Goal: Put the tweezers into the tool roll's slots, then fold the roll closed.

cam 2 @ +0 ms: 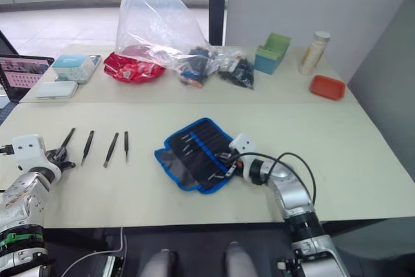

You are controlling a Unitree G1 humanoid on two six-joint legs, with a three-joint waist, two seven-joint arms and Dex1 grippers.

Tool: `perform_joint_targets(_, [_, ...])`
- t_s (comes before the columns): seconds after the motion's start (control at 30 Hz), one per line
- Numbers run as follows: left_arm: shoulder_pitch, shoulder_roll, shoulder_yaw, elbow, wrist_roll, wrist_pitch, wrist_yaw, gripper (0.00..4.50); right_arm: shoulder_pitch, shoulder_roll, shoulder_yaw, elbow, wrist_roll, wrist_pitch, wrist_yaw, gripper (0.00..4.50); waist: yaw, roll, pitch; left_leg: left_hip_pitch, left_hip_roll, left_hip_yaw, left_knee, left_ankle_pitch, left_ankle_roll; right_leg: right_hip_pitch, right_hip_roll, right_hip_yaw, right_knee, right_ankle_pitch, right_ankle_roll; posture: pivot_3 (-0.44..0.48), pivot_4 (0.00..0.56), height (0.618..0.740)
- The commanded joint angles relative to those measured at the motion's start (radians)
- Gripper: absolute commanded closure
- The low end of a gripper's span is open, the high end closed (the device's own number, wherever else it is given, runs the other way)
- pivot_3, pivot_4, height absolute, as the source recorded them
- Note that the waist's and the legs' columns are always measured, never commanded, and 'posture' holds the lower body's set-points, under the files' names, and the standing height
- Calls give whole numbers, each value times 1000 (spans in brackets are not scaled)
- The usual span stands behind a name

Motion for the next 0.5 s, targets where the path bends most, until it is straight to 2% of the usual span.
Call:
perform_joint_targets(0.03, [4, -22, -31, 25, 3, -6, -16, 4493, 4, 16, 2, -44, 35, 21, 5, 4500, 2, 1, 0, 0, 0, 0, 0, 0, 0, 0, 0, 0, 0, 0, 0, 0, 150, 733])
perform_joint_targets(0.33, [-16, -7, 27, -2, -2, -157, 2, 4493, -6, 5, -15, -75, 48, 44, -11, 4500, 1, 0, 1, -2, 0, 0, 0, 0, 0, -2, 0, 0, 0, 0, 0, 0, 150, 733])
perform_joint_targets(0.5, [-66, 4, -42, -118, -31, -213, -123, 4493, -4, -5, -29, -106, 47, 20, -39, 4500, 5, -2, 1, -6, 0, 0, 0, 0, 0, -4, 0, 0, -2, 1, 0, 0, 150, 733])
